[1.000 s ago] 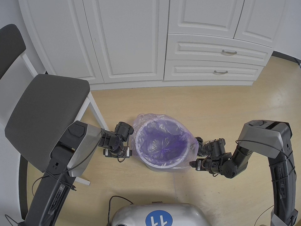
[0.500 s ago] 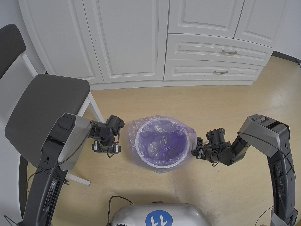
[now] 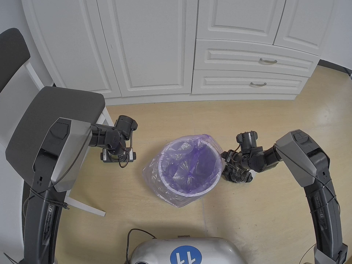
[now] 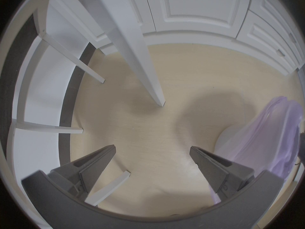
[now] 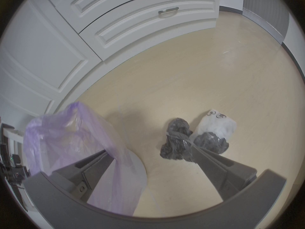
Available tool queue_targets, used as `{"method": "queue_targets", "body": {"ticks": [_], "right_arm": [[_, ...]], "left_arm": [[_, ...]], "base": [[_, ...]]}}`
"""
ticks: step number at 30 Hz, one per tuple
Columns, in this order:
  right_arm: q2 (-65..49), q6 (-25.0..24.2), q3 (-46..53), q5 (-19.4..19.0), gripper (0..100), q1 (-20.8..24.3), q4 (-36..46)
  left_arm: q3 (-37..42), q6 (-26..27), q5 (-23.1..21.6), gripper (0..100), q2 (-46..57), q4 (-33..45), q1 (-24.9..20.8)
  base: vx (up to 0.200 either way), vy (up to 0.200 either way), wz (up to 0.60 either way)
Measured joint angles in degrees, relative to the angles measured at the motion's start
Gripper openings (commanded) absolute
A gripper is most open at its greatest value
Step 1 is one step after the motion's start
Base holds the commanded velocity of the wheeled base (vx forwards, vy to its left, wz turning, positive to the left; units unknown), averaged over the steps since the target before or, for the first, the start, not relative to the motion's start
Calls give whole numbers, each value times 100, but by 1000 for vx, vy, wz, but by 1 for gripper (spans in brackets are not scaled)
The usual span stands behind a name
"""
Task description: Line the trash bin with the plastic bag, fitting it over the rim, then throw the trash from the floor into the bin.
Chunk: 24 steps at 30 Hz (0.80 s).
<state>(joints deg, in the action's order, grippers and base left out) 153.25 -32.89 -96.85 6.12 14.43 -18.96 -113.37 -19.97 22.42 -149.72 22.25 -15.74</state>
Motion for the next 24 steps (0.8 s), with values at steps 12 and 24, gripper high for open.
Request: {"method": "queue_targets", "body": {"ticks": [12, 24], "right_arm": [[911, 278, -1718, 48, 100, 72, 1916], [1128, 330, -1775, 211, 100, 107, 2048]], "left_arm": [[1414, -124, -67, 100, 1053, -1624, -199], [3844, 145, -1796, 100, 2378, -2909, -394]], "base": [[0, 0, 0], [0, 0, 0]]}}
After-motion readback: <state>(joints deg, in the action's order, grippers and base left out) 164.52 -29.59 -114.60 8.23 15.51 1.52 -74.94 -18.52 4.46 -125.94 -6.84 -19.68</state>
